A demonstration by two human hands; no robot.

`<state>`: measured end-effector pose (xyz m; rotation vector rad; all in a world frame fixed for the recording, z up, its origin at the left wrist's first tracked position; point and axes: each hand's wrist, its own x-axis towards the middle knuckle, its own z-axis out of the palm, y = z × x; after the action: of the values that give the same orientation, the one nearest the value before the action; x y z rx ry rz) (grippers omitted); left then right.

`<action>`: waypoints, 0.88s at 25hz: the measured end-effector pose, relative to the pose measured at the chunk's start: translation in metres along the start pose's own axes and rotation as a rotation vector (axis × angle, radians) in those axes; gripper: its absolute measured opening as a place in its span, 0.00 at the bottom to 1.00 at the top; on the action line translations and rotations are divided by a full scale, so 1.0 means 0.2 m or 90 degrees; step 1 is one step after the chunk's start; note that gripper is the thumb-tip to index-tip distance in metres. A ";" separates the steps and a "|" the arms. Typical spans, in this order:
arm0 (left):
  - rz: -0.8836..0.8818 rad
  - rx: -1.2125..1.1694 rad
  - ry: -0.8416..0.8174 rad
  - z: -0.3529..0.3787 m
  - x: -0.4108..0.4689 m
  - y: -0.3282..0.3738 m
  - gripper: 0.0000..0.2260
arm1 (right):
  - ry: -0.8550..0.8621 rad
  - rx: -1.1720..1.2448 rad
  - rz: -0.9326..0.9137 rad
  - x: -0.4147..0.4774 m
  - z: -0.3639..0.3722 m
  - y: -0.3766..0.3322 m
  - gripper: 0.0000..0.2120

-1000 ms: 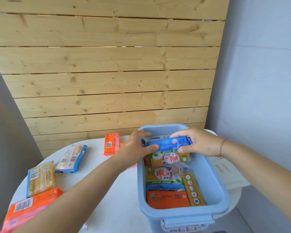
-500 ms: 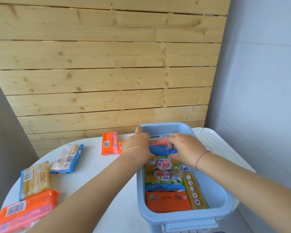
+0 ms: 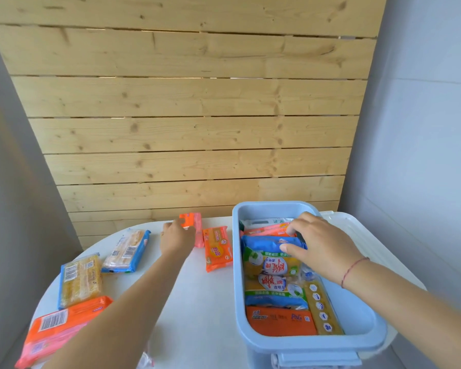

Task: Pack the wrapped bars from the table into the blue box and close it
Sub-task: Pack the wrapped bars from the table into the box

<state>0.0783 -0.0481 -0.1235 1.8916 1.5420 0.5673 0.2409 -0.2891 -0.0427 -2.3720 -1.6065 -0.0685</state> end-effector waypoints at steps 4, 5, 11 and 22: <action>0.018 0.207 -0.092 0.10 0.17 -0.01 0.20 | 0.023 0.085 -0.001 -0.03 0.00 -0.02 0.10; 0.019 0.228 -0.097 0.14 0.20 0.01 0.19 | 0.031 0.094 0.002 -0.03 -0.01 -0.01 0.08; -0.065 0.229 -0.042 0.22 0.31 0.05 0.22 | -0.010 0.097 -0.027 -0.01 0.03 0.04 0.07; 0.287 -0.012 0.054 -0.24 -0.01 0.24 0.31 | 0.048 0.207 -0.058 0.00 -0.02 0.02 0.24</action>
<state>0.0786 -0.0453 -0.0552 2.2376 1.1506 0.8632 0.2445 -0.2913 -0.0392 -2.0286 -1.5566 0.0794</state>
